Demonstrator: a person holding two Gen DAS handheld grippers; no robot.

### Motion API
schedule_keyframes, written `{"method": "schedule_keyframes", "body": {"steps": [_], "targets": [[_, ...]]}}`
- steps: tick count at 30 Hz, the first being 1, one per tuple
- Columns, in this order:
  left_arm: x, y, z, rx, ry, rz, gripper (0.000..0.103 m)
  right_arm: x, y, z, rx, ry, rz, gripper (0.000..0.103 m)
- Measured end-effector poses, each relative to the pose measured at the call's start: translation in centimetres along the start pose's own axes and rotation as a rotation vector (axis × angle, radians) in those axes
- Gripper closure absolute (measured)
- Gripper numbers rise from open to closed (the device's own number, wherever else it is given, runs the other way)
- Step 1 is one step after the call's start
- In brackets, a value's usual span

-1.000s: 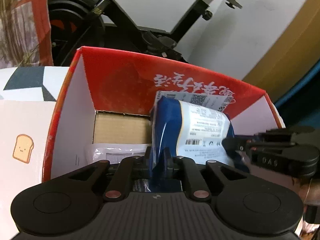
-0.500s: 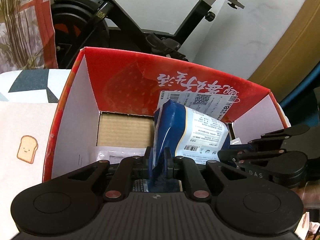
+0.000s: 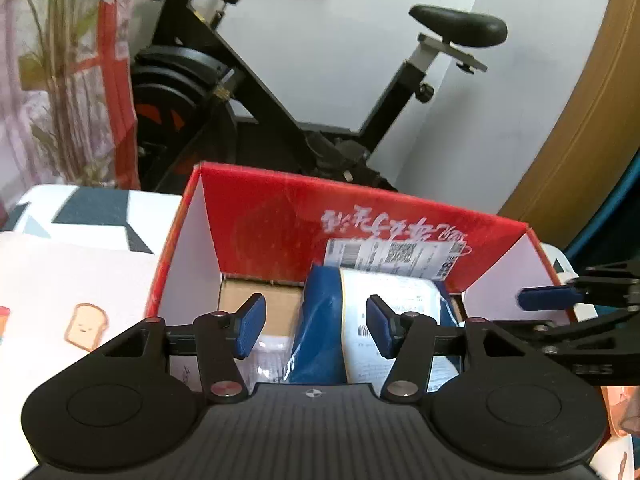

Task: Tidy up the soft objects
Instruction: 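Lower the blue-and-white package into the red box and open the left tool, then move the left tool back to the white packet on the grey towel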

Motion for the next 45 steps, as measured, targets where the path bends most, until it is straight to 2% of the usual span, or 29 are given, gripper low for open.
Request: {"method": "schedule_keyframes", "body": {"steps": [3,4,6,7,9,11,17,26,34,39,43,45], "targets": [[0.4,1.9,0.7,-0.001,-0.009,0.045,0.032,-0.3,2.0,1.0,-0.005,-0.044,0.040,0.033],[0.7,2.6,1.0,-0.009,-0.013,0.065,0.030,-0.5,2.6,1.3,-0.008,-0.061,0.049,0.031],[1.2,4.4,1.4,-0.009,-0.017,0.103,0.018,-0.8,3.4,1.9,0.000,-0.091,0.060,0.024],[1.3,5.1,1.6,-0.006,-0.017,0.119,0.015,-0.9,3.8,2.3,0.001,-0.102,0.066,0.020],[1.5,6.9,2.0,-0.002,-0.024,0.147,0.008,-1.2,4.9,2.1,0.001,-0.114,0.090,0.005],[1.2,8.3,2.4,0.009,-0.048,0.158,0.004,-1.5,6.2,1.6,-0.001,-0.113,0.122,0.000],[-0.5,12.4,3.3,0.051,-0.126,0.195,0.000,-2.7,9.7,0.2,0.013,-0.161,0.198,0.000],[-5.1,17.0,3.7,0.066,-0.207,0.187,0.000,-5.6,12.9,-1.5,0.040,-0.190,0.282,0.000],[-9.8,19.0,3.3,0.052,-0.181,0.180,0.000,-10.3,14.8,-4.1,0.093,-0.199,0.337,0.000],[-13.6,18.1,3.2,0.023,-0.170,0.123,0.000,-14.0,14.4,-6.5,0.123,-0.134,0.352,0.000],[-16.5,17.4,3.0,-0.006,-0.120,0.094,0.001,-17.8,12.6,-8.2,0.162,-0.143,0.306,0.000],[-18.0,17.2,2.7,-0.001,-0.096,0.076,0.001,-19.9,11.4,-8.7,0.146,-0.157,0.273,0.001]]}}
Point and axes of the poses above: each gripper's, at about its wrist camera, not at the fingertips, and y roughly against the way its jaws point, z to its right, x to its top, the point moved 8 cm from there along -y, roughly the way its jaws point, and after that the axes turned 5 degrees about -x, right-handed, at the moved point
